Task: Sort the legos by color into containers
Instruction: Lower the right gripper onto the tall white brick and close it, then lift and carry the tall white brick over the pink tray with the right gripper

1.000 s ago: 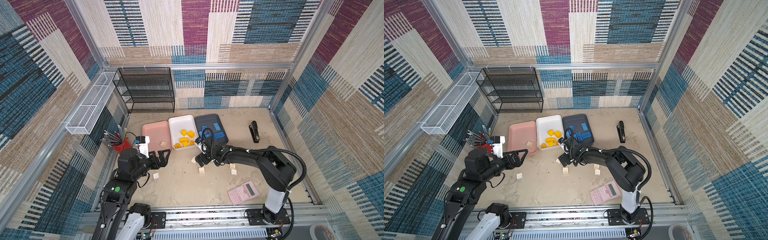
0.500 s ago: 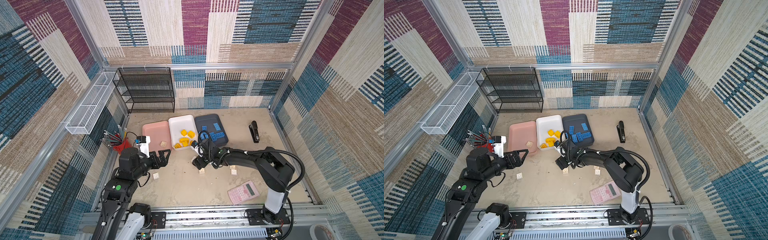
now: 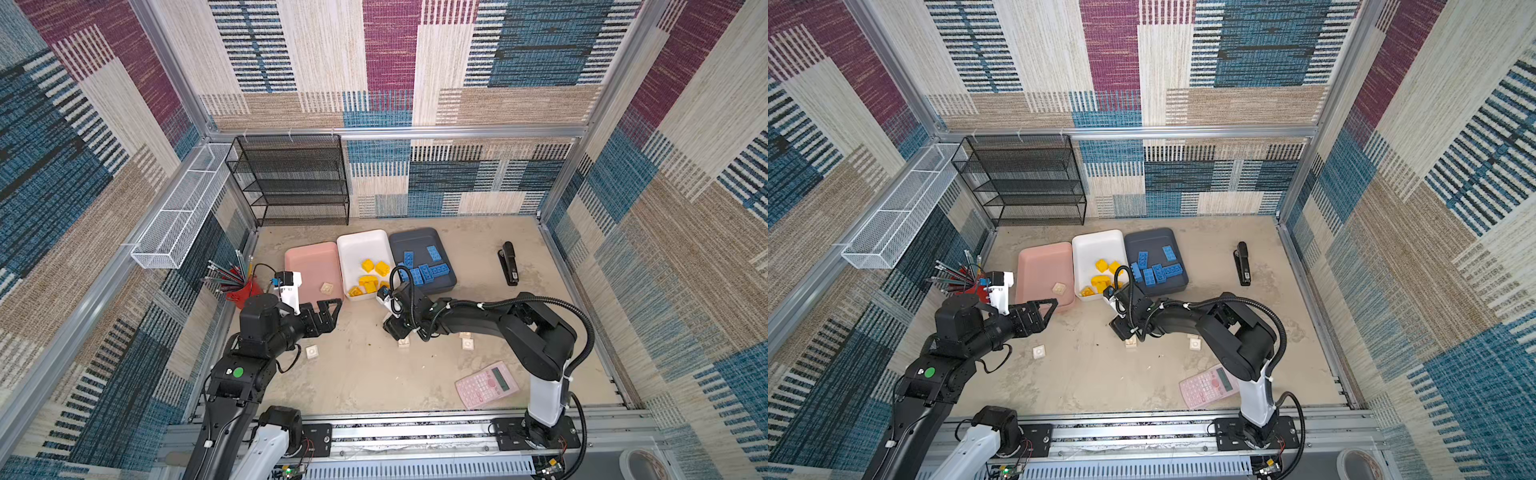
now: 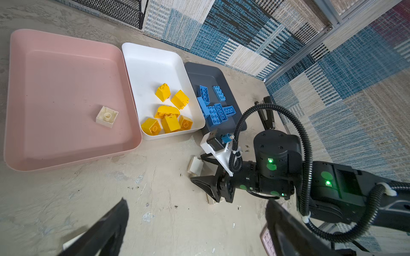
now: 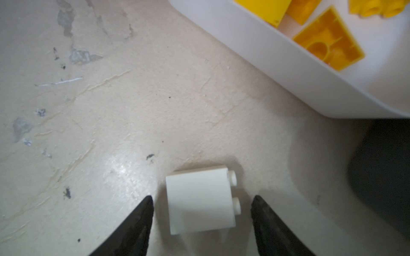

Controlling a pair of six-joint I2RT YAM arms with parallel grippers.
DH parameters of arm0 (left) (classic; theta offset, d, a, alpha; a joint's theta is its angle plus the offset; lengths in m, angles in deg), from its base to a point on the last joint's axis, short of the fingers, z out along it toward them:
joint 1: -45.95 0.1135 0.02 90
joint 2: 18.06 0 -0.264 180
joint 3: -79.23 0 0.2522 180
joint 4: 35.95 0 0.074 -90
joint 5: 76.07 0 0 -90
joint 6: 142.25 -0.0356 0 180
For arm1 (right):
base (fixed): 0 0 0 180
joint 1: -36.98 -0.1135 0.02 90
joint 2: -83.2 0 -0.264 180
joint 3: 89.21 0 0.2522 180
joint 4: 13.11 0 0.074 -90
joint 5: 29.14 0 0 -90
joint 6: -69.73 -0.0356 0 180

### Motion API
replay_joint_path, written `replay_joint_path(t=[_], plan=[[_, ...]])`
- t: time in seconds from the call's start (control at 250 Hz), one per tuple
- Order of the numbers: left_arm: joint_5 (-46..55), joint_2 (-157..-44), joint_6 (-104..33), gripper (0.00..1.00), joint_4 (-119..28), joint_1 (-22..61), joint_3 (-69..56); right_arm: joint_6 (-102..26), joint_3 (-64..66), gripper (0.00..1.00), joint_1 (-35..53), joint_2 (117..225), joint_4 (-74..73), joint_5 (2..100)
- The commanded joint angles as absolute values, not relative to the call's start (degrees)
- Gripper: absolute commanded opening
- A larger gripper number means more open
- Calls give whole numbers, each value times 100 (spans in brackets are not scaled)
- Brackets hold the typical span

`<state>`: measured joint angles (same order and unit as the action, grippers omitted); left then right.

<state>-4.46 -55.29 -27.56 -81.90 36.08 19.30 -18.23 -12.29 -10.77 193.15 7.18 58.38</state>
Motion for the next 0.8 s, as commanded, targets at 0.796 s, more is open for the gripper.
replay_joint_path(t=[0.796], plan=[[-35,-5243,-2868,96,-8216,3628,1942,-2184,-977,32,-1118,18885,689,5066]])
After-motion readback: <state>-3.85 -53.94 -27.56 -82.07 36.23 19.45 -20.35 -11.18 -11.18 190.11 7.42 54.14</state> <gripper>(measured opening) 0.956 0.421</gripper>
